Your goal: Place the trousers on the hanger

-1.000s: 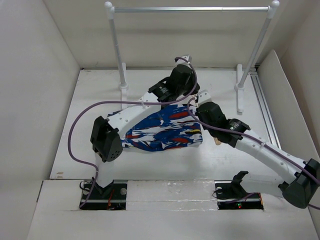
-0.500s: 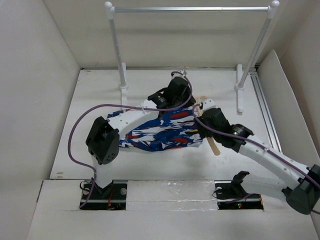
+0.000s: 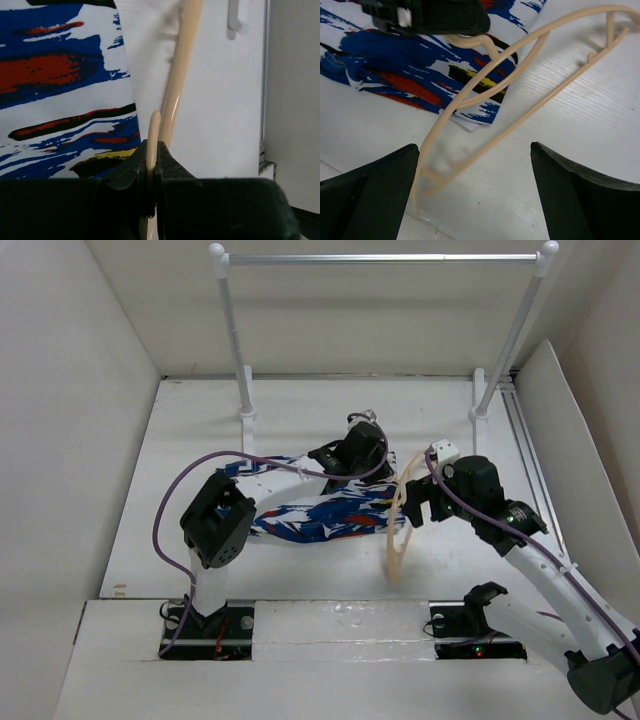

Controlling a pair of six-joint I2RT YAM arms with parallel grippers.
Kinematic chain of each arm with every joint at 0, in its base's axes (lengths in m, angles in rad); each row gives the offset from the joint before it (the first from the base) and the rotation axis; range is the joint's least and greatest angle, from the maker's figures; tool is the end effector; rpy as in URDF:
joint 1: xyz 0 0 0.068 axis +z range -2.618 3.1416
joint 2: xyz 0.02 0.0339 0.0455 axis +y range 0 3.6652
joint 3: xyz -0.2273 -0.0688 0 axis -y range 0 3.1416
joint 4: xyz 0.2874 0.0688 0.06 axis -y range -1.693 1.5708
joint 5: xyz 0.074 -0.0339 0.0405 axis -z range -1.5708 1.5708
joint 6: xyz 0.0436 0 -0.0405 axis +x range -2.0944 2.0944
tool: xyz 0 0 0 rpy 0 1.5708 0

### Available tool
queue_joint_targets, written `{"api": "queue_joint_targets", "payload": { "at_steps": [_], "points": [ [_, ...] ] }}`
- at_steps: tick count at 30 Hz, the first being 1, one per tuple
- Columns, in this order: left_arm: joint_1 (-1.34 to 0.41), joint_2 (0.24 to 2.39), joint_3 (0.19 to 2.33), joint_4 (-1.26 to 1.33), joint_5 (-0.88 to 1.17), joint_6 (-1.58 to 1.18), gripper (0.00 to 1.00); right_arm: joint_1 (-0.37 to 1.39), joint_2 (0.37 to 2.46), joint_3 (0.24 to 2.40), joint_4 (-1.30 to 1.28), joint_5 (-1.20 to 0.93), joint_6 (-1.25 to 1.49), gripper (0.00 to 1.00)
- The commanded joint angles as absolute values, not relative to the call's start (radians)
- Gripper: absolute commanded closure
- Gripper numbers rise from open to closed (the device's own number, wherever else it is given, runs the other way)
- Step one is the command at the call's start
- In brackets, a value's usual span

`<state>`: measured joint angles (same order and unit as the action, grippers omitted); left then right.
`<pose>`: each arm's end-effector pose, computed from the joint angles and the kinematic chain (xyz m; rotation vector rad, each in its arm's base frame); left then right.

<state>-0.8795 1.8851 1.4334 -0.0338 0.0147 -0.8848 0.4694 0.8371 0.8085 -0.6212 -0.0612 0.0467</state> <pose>0.3049 -0.3695 0.2033 0.0040 2.2471 -1.0567 0.2221 0.1156 0.2630 -0.5036 2.1848 0.3501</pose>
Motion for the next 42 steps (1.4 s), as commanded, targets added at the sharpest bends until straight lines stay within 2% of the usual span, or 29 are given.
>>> {"api": "queue_joint_targets", "payload": {
  "at_steps": [1,2,3,4,5,7,15,17,19,21,22,23,25,31,36,42],
  "points": [
    [-0.896,1.882,1.395,-0.037,-0.046,-0.899,1.00,0.453,0.842,0.873,-0.623,-0.238,0.017,0.02],
    [-0.896,1.876,1.385,-0.035,-0.052,-0.907,1.00,0.453,0.835,0.868,-0.614,-0.209,0.017,0.05],
    [-0.896,1.868,1.376,-0.032,-0.058,-0.913,1.00,0.442,0.831,0.862,-0.595,-0.189,0.044,0.15],
    [-0.896,1.853,1.353,-0.025,-0.067,-0.931,1.00,0.414,0.836,0.848,-0.575,-0.202,0.057,0.44],
    [-0.896,1.845,1.347,-0.022,-0.072,-0.945,1.00,0.399,0.845,0.844,-0.514,-0.230,0.069,0.60],
    [-0.896,1.833,1.339,-0.026,-0.101,-0.969,1.00,0.358,0.903,0.845,-0.465,-0.278,0.098,1.00],
    [-0.896,1.769,1.218,0.086,-0.325,-1.075,1.00,0.273,1.060,0.789,-0.289,-0.382,0.060,0.98],
    [-0.896,1.772,1.235,0.017,-0.428,-1.124,1.00,0.218,1.078,0.749,-0.221,-0.422,0.063,0.85],
    [-0.896,1.769,1.230,0.009,-0.457,-1.158,1.00,0.181,1.103,0.717,-0.206,-0.468,0.069,0.82],
    [-0.905,1.770,1.220,0.011,-0.500,-1.183,1.00,0.150,1.171,0.674,-0.121,-0.538,0.071,0.74],
    [-0.905,1.778,1.223,0.008,-0.505,-1.202,1.00,0.138,1.198,0.669,-0.103,-0.543,0.074,0.65],
    [-0.914,1.781,1.227,0.002,-0.508,-1.213,1.00,0.138,1.225,0.661,-0.045,-0.546,0.077,0.61],
    [-0.923,1.799,1.242,-0.038,-0.521,-1.233,1.00,0.129,1.312,0.663,-0.009,-0.557,0.081,0.55],
    [-0.957,1.855,1.267,-0.064,-0.500,-1.229,1.00,0.129,1.497,0.730,0.060,-0.601,0.032,0.53],
    [-0.979,1.870,1.250,-0.078,-0.492,-1.238,1.00,0.120,1.496,0.692,0.110,-0.603,0.057,0.43],
    [-0.979,1.845,1.227,-0.103,-0.517,-1.210,1.00,0.149,1.549,0.690,0.138,-0.607,0.093,0.43]
  ]
}}
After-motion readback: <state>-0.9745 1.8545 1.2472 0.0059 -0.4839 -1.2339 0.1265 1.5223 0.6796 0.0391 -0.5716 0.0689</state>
